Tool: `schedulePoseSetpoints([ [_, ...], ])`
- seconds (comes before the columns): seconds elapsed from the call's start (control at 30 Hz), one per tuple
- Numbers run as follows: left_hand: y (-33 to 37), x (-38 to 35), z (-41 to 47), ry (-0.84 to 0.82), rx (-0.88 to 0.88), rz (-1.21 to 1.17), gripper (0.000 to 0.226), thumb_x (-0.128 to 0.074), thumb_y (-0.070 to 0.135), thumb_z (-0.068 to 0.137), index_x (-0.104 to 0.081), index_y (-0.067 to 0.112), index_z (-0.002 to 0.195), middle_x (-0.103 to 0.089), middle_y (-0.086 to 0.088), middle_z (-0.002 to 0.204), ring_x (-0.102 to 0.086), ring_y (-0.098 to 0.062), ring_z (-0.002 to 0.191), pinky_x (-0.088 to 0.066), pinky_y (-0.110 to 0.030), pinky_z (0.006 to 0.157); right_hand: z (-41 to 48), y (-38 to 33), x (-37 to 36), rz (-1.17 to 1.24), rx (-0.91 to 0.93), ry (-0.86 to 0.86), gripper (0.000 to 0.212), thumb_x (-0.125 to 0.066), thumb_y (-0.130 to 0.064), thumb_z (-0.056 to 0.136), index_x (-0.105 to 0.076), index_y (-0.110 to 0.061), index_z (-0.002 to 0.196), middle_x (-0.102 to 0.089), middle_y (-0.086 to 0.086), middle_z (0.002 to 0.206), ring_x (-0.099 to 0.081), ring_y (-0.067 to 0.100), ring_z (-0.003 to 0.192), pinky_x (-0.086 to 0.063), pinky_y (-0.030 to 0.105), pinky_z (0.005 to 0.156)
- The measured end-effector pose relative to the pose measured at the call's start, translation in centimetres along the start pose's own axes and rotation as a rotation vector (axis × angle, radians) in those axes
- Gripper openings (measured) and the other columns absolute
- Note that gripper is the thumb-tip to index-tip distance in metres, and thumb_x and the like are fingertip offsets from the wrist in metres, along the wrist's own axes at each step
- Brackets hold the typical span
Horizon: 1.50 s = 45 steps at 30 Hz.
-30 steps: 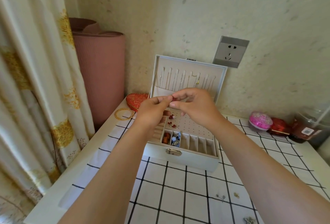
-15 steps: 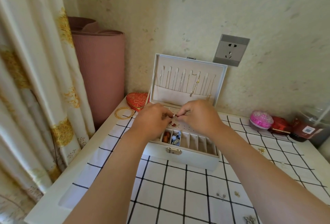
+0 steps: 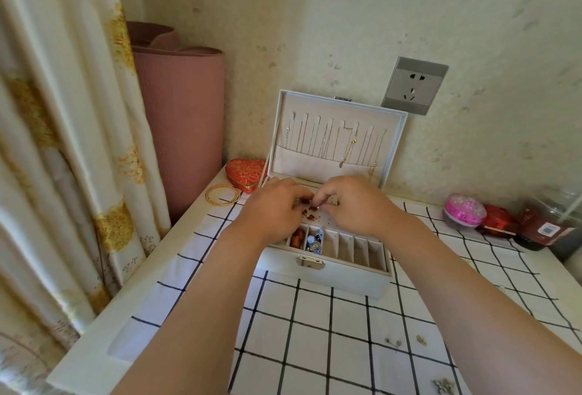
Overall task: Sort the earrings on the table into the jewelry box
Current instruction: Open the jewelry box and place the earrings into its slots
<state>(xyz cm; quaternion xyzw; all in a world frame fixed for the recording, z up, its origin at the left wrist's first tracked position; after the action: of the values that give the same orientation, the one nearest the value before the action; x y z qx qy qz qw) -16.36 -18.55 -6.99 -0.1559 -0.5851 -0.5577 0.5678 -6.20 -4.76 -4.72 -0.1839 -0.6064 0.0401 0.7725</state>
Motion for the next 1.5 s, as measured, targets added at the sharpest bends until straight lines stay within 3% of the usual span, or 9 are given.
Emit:
schedulePoseSetpoints([
  [0.3,-0.7,-0.4,0.6,-0.012,0.091,-0.094,0.034,-0.055,0.023,0.091,-0.064,0.038,0.12,-0.06,0.003,0.115,-0.05,-0.013,0.114,-0.046,-0.03,0.091,-0.1,0.4,0.0,0.084,-0.083,-0.03,0.025,-0.063,-0.004,0.091,-0.077,-0.024,0.099,-0.067,-0.018,0.095,-0.062,-0.001,0.094,-0.047,0.018,0.089],
  [0.43,0.2,0.2,0.4,-0.015,0.093,-0.133,0.039,-0.06,0.024,0.091,-0.059,0.031,0.129,-0.057,0.005,0.128,-0.05,-0.013,0.122,-0.046,-0.035,0.1,-0.9,0.7,1.2,0.135,-0.113,0.029,0.021,-0.063,-0.01,0.095,-0.075,-0.024,0.104,-0.06,-0.024,0.092,-0.054,-0.014,0.087,-0.036,0.001,0.078],
  [0.6,3.0,1.1,0.0,0.057,0.038,-0.073,0.033,-0.059,0.03,0.092,-0.061,0.033,0.126,-0.056,0.008,0.129,-0.042,-0.015,0.126,-0.039,-0.033,0.101,-3.8,2.1,4.1,0.16,-0.179,0.105,0.019,-0.064,-0.014,0.094,-0.075,-0.027,0.102,-0.061,-0.025,0.091,-0.054,-0.016,0.086,-0.037,0.001,0.073],
  [0.67,4.9,0.9,-0.1,0.065,-0.019,-0.083,0.033,-0.057,0.029,0.093,-0.061,0.032,0.125,-0.058,0.009,0.125,-0.044,-0.013,0.122,-0.038,-0.03,0.099,-5.6,3.2,5.0,0.178,-0.218,0.145,0.02,-0.065,-0.013,0.093,-0.075,-0.03,0.099,-0.065,-0.021,0.093,-0.057,-0.014,0.086,-0.039,0.004,0.073],
  [0.83,10.7,-1.8,0.0,0.001,-0.119,-0.093,0.026,-0.057,0.03,0.093,-0.066,0.033,0.117,-0.063,0.012,0.114,-0.049,-0.01,0.111,-0.044,-0.032,0.097,-11.5,7.6,5.0,0.106,-0.372,0.111,0.026,-0.064,-0.011,0.091,-0.073,-0.035,0.094,-0.069,-0.015,0.099,-0.064,0.002,0.094,-0.051,0.027,0.089],
  [1.03,16.4,-7.5,0.6,-0.179,-0.201,0.056,0.03,-0.053,0.024,0.096,-0.067,0.026,0.122,-0.068,0.006,0.119,-0.06,-0.016,0.11,-0.049,-0.036,0.096,-15.6,11.6,4.8,-0.153,-0.492,-0.083,0.037,-0.06,-0.014,0.095,-0.065,-0.029,0.129,-0.061,-0.009,0.136,-0.055,0.015,0.127,-0.045,0.034,0.105],
  [1.23,18.3,-12.6,1.9,-0.295,-0.139,0.188,0.034,-0.054,0.029,0.096,-0.062,0.022,0.128,-0.067,-0.001,0.118,-0.061,-0.023,0.109,-0.05,-0.038,0.092,-16.2,12.7,4.6,-0.238,-0.45,-0.111,0.037,-0.055,-0.021,0.099,-0.064,-0.038,0.13,-0.061,-0.005,0.129,-0.06,0.019,0.113,-0.053,0.037,0.087],
  [1.4,18.6,-14.4,2.3,-0.253,-0.048,0.284,0.025,-0.051,0.028,0.096,-0.072,0.02,0.107,-0.067,-0.003,0.098,-0.064,-0.025,0.094,-0.047,-0.032,0.069,-16.2,12.9,3.9,-0.264,-0.404,-0.127,0.028,-0.056,-0.034,0.099,-0.068,-0.038,0.124,-0.062,-0.004,0.118,-0.062,0.022,0.107,-0.041,0.031,0.073],
  [1.5,18.9,-15.0,2.4,-0.208,-0.005,0.318,0.022,-0.054,0.027,0.095,-0.073,0.022,0.104,-0.064,-0.002,0.097,-0.061,-0.023,0.094,-0.046,-0.031,0.066,-16.0,12.8,3.6,-0.28,-0.402,-0.107,0.023,-0.059,-0.033,0.096,-0.072,-0.037,0.114,-0.067,-0.003,0.112,-0.064,0.021,0.101,-0.045,0.03,0.072],
])
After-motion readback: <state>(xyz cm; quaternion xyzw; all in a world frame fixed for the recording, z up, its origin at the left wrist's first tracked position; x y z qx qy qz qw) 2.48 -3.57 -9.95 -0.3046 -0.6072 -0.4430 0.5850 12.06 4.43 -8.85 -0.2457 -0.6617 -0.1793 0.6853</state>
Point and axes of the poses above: each hand's wrist, its own z-axis towards the middle knuckle, its own x-axis out of the back of the hand, y = z × x, the point moved 2 cm from there along z, towards the middle knuckle
